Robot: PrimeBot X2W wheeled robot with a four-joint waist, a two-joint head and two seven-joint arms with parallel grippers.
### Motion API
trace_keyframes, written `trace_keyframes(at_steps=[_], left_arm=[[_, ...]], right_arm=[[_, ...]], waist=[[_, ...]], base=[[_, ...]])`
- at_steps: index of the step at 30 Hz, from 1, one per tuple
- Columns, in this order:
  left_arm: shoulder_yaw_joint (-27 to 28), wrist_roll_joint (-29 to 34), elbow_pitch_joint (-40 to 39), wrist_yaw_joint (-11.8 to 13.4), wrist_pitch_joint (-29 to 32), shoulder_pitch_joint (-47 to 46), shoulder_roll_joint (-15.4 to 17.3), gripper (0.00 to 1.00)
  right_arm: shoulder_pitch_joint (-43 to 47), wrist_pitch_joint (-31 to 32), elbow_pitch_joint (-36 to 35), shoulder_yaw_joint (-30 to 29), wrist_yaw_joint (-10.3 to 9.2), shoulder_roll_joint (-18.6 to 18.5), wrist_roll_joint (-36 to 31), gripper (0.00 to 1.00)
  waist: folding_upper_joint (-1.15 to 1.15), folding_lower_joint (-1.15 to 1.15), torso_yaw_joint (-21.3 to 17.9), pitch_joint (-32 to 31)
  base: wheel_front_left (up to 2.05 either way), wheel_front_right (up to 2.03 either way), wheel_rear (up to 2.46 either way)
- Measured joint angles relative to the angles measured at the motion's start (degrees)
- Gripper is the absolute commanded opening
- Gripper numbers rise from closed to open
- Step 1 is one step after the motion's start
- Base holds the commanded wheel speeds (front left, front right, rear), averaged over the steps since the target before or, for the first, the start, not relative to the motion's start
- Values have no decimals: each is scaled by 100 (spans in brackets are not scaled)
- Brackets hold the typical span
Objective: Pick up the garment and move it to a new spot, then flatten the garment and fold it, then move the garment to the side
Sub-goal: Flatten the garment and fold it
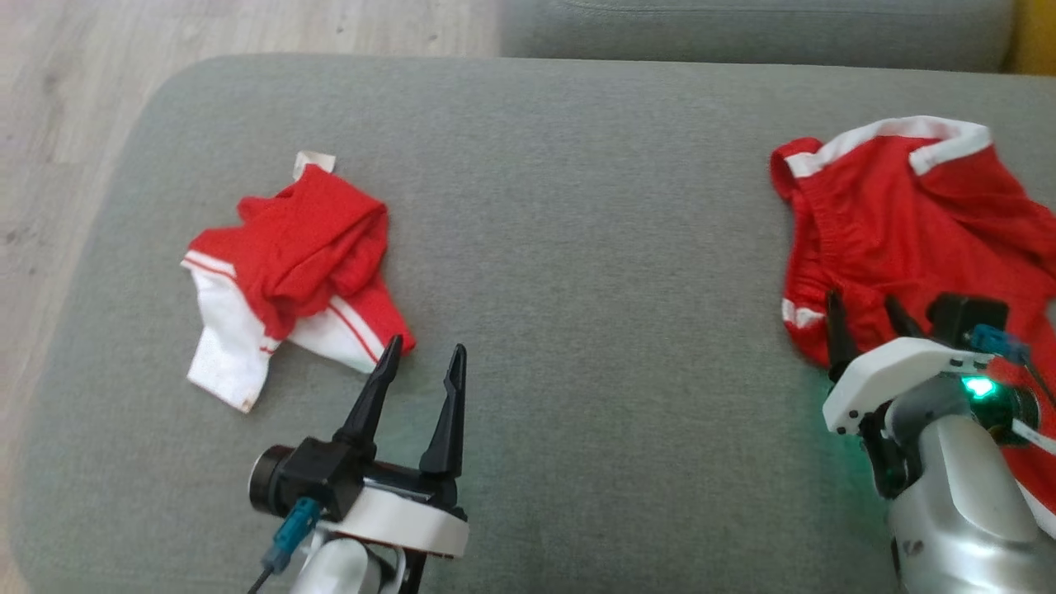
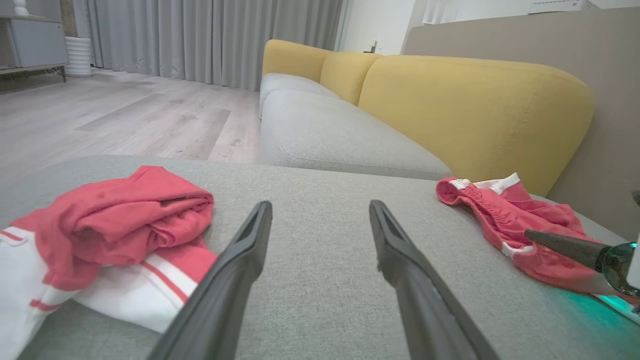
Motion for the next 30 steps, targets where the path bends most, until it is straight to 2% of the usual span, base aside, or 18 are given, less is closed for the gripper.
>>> trace_keyframes(at_steps=[4,5,6,13,20,26,30], left_arm=[[-32,-56,12,49,0,-4,1,100],[-49,-54,23,49,0,-4,1,100],[-49,-54,23,49,0,-4,1,100],[-53,-54,36,52,0,-4,1,100],[2,-53,41,54,0,-2,1,100],[12,-53,51,52,0,1,1,100],[25,-52,46,52,0,6,1,100]], right_arm=[[-196,180,483,-214,0,0,-155,100],[-277,182,635,-328,0,0,-243,32],[-277,182,635,-328,0,0,-243,0],[-526,-118,948,-281,0,-2,-245,0],[-709,-539,810,654,0,-18,151,0],[-697,-474,330,1450,0,-21,537,0],[-654,-272,0,1557,0,-22,554,0]], waist=[[0,0,125,31],[0,0,162,42],[0,0,162,42],[0,0,151,28],[0,0,9,-73],[0,-1,-52,-194],[0,-1,-23,-201]], base=[[0,0,0],[0,0,0],[0,0,0],[0,0,0],[0,0,0],[0,0,0],[0,0,0]])
